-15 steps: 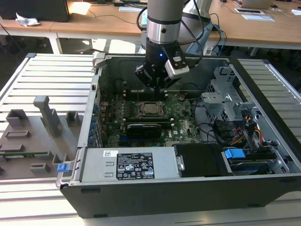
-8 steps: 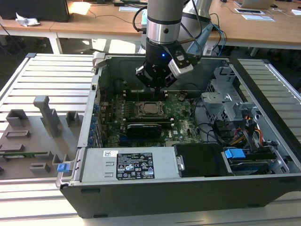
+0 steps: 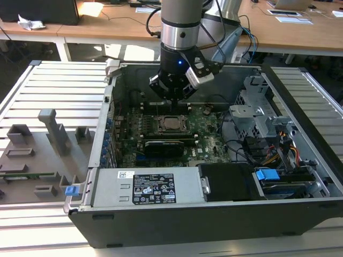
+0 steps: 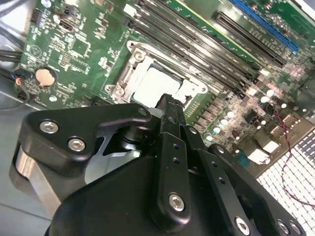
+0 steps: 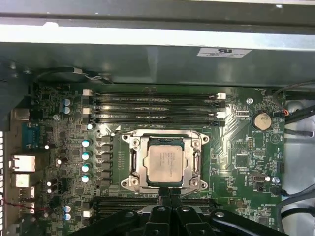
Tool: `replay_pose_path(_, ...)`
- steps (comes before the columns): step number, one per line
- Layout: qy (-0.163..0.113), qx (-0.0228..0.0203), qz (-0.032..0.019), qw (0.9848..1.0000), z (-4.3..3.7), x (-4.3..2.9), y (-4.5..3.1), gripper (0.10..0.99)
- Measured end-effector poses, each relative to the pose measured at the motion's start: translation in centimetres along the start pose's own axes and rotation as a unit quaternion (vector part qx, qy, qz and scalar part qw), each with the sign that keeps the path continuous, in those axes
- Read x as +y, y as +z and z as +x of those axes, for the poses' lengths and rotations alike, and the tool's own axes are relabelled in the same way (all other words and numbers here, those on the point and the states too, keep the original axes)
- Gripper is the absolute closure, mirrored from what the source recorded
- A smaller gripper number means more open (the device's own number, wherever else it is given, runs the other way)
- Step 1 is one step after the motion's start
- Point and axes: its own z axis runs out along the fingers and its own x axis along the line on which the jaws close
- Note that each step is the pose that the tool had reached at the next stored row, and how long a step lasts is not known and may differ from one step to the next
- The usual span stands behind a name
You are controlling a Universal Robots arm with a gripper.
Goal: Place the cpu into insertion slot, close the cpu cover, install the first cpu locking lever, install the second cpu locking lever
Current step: 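Install the first cpu locking lever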
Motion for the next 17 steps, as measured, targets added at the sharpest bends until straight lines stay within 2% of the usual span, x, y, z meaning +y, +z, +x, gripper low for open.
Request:
replay_pose_path(10,0.0,0.0,0.0,1.0,1.79,0.03,-0.03,0.98)
replay_pose_path(15,0.0,0.0,0.0,1.0,3.11,0.06,-0.05,0.98)
replay_pose_path(17,0.0,0.0,0.0,1.0,3.38,0.07,-0.05,0.98)
